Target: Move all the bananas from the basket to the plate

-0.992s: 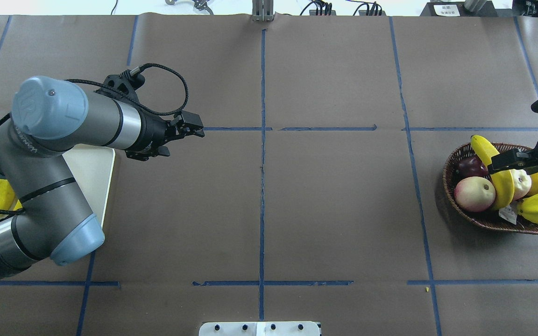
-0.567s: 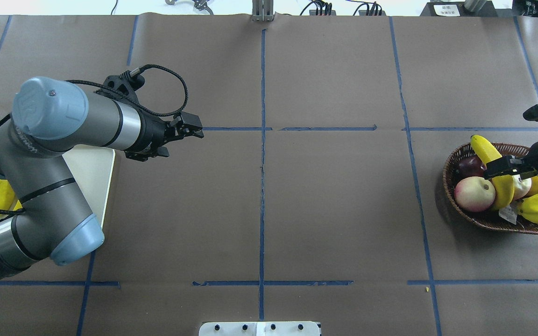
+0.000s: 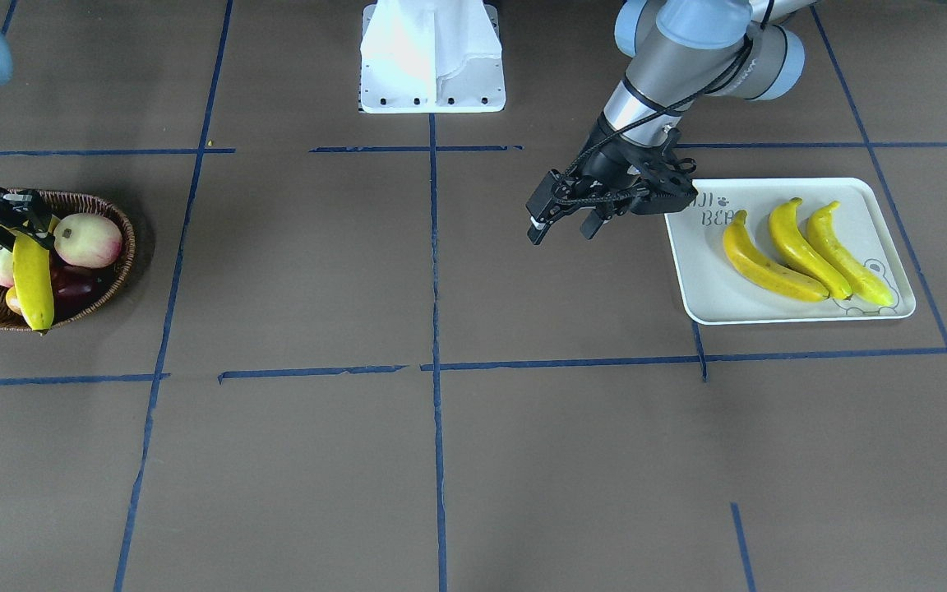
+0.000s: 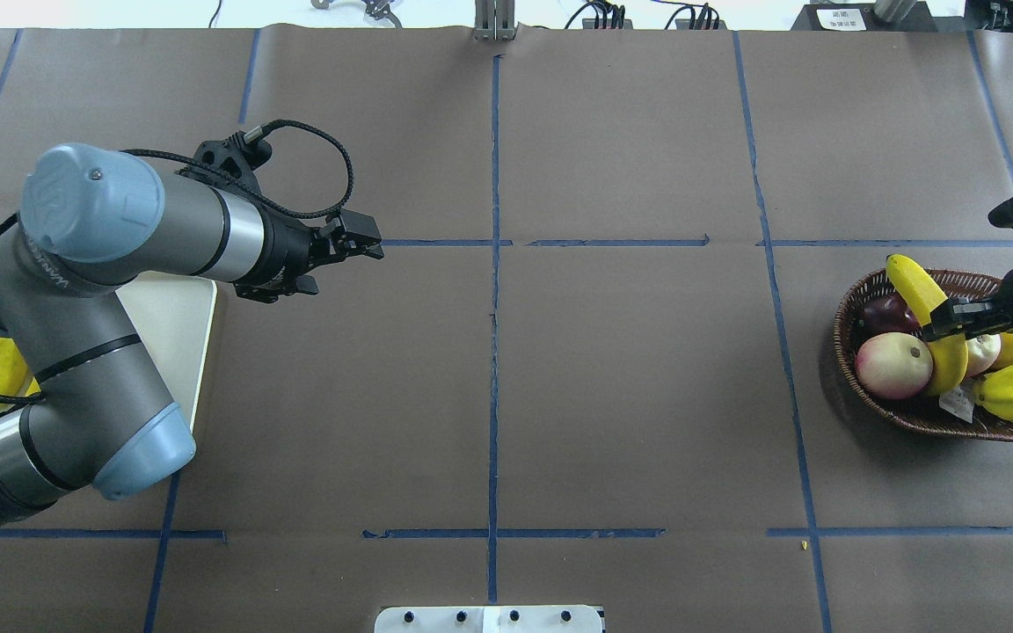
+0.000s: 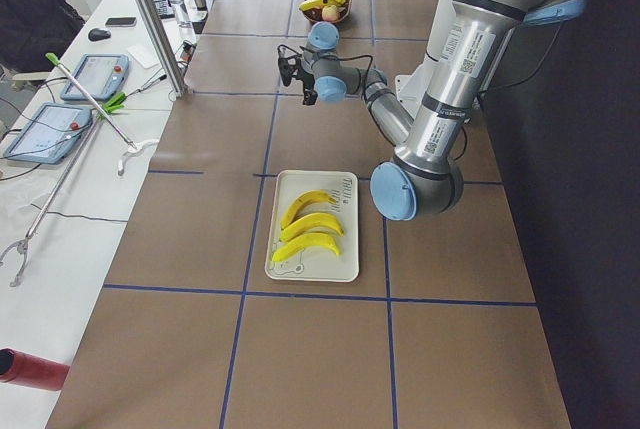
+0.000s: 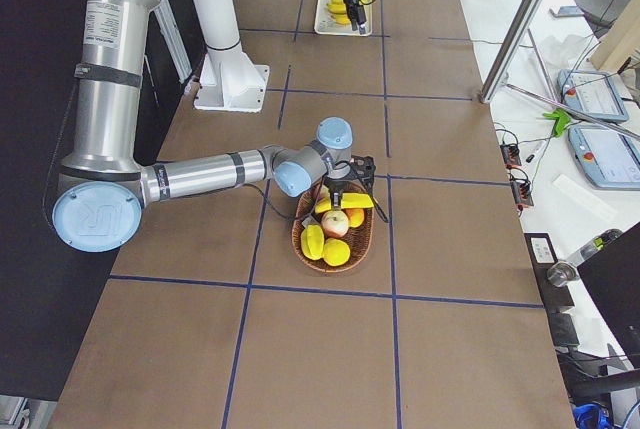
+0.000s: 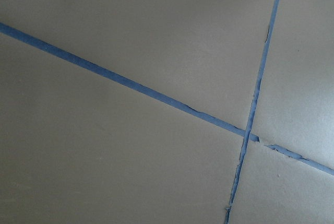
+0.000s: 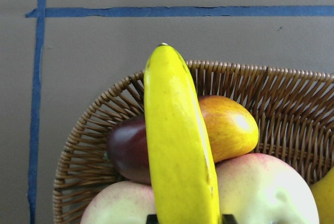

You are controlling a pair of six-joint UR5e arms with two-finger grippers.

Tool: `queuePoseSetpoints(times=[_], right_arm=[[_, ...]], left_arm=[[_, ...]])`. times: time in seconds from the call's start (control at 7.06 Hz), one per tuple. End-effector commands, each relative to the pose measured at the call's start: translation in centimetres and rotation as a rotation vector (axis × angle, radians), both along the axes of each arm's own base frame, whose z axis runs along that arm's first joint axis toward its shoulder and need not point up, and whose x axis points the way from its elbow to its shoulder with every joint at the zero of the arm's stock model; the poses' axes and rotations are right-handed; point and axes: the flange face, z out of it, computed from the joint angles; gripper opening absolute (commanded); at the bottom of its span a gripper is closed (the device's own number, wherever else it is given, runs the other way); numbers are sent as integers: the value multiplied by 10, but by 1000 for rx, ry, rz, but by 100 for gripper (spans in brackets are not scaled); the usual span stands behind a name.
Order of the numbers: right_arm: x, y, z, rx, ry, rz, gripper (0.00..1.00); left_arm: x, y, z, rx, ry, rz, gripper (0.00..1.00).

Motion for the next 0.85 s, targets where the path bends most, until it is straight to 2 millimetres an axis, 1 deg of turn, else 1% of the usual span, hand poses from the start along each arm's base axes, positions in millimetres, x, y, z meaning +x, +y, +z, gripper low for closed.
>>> queuePoseSetpoints(times=[0.0,0.14,0.28,0.43,0.57,0.71], right_arm=[[37,-3,-8,5,-58,14,0],[72,-5,-17,13,-103,42,0],[104,-1,-22,38,-158,39,0],[126,-2,-30,61,-198,50,0],[126,-10,-45,79,-229,42,0],[110,-28,-72,111,-248,31,0]], left_arm=[[-2,2,-3,-1,8,-4,99],[-3,2,-3,0,8,-5,99],[-3,2,-4,1,9,-5,99],[-3,2,-5,2,10,-5,99],[-2,2,-4,6,7,0,99],[0,1,-5,5,8,2,99]])
